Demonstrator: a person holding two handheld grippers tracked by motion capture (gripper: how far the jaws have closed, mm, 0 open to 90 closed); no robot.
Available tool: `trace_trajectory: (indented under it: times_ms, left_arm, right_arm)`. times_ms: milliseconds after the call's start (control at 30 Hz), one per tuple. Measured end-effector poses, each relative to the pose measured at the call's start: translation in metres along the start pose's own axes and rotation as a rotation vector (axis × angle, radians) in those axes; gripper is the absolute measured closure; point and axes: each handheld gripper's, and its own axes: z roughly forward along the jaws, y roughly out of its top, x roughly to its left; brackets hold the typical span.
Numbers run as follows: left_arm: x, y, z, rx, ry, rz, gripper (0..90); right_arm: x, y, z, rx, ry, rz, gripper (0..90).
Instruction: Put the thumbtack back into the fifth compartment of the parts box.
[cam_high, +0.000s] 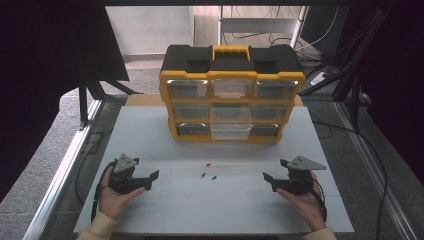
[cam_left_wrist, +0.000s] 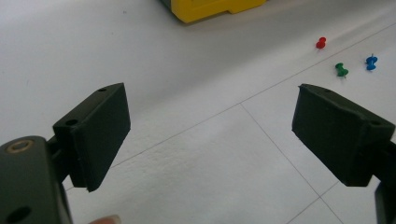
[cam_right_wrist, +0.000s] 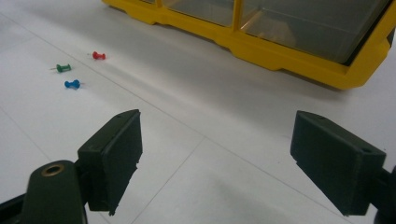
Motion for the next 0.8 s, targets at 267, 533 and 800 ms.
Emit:
trace_trajectory:
  times_ms: [267, 533, 800]
  left_arm:
    - [-0.0023, 0.0031, 0.0032, 0.002, -0.029, -0.005, 11.0]
    - [-0.0045, 0.0069, 0.0046, 0.007, -0.024, -0.001, 11.3]
    - [-0.0063, 0.0098, -0.0014, -0.006, -0.029, 0.011, 11.8]
  right_arm:
    - [-0.0016, -0.003, -0.0006, 0.006, -0.018, 0.013, 17.7]
    - [-0.004, -0.0038, 0.0018, 0.009, -0.009, 0.007, 18.2]
    - [-0.0032, -0.0035, 0.0025, 0.012, -0.011, -0.004, 18.7]
